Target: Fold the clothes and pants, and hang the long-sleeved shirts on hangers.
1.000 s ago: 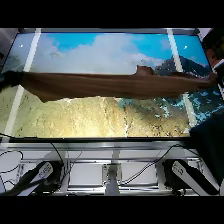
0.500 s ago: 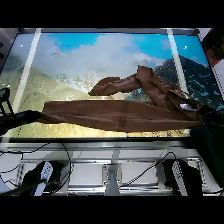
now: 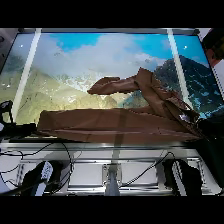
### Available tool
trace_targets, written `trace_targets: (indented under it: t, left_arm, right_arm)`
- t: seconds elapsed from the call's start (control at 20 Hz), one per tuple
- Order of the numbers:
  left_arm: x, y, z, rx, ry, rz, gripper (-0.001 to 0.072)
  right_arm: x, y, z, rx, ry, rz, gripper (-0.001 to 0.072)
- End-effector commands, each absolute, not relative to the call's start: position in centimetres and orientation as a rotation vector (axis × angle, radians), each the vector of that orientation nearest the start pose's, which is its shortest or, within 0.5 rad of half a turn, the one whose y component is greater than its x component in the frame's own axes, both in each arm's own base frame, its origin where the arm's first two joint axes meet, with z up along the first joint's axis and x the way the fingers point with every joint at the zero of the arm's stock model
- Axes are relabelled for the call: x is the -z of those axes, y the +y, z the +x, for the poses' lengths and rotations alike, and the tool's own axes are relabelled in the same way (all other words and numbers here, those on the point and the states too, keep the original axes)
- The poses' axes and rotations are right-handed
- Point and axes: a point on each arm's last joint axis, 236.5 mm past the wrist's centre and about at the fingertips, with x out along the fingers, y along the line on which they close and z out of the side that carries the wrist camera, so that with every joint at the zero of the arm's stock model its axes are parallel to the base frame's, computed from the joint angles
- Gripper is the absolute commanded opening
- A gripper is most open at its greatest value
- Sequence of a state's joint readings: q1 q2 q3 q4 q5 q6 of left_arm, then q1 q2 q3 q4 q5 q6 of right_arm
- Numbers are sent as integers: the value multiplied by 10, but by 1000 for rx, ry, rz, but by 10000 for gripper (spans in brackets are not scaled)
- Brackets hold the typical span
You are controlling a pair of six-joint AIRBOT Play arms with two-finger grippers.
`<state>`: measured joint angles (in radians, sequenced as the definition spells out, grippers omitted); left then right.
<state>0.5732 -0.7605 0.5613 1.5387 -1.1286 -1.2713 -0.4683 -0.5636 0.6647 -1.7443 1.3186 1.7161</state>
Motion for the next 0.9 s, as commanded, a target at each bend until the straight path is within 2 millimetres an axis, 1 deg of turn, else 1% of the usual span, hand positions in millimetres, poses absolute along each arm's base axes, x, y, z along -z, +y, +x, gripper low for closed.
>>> trace_targets:
  t: [0.0, 0.05, 0.1, 0.15, 0.25, 0.3, 0.4, 0.45, 0.5, 0.55, 0.6, 0.7, 0.75, 0.8, 0.85]
  left_arm:
    - [43, 117, 185, -283, 1376, -169, 144]
    - [44, 116, 183, -279, 1388, -174, 401]
    - [44, 114, 180, -277, 1398, -178, 670]
    - [44, 114, 180, -278, 1400, -181, 708]
    - [44, 114, 180, -278, 1399, -181, 708]
    - [44, 114, 180, -278, 1398, -181, 708]
    - [44, 115, 181, -280, 1394, -179, 707]
    - [44, 115, 182, -280, 1391, -178, 707]
    - [44, 116, 183, -281, 1387, -177, 707]
    - [44, 116, 183, -282, 1384, -176, 707]
    - [43, 117, 184, -284, 1379, -174, 707]
    - [42, 119, 188, -289, 1360, -168, 707]
    - [42, 120, 190, -291, 1353, -166, 706]
    - [42, 120, 190, -290, 1351, -167, 707]
    - [42, 120, 190, -290, 1351, -167, 707]
  right_arm:
    - [-29, -130, 166, 620, 1219, 268, 155]
    - [-29, -130, 166, 620, 1219, 268, 372]
    - [-29, -130, 166, 619, 1219, 267, 552]
    - [-29, -130, 166, 617, 1221, 265, 636]
    - [-29, -130, 165, 617, 1223, 266, 635]
    - [-30, -132, 170, 609, 1206, 252, 633]
    - [-39, -139, 191, 552, 1130, 159, 617]
    - [-42, -145, 203, 547, 1087, 139, 615]
    - [-42, -148, 212, 543, 1077, 135, 614]
    - [-35, -149, 219, 531, 1104, 150, 605]
    - [-22, -146, 226, 499, 1161, 167, 604]
    - [8, -130, 244, 347, 1305, 191, 608]
    - [21, -123, 256, 266, 1353, 203, 626]
    - [30, -123, 268, 227, 1381, 213, 626]
    - [37, -128, 280, 221, 1405, 221, 627]
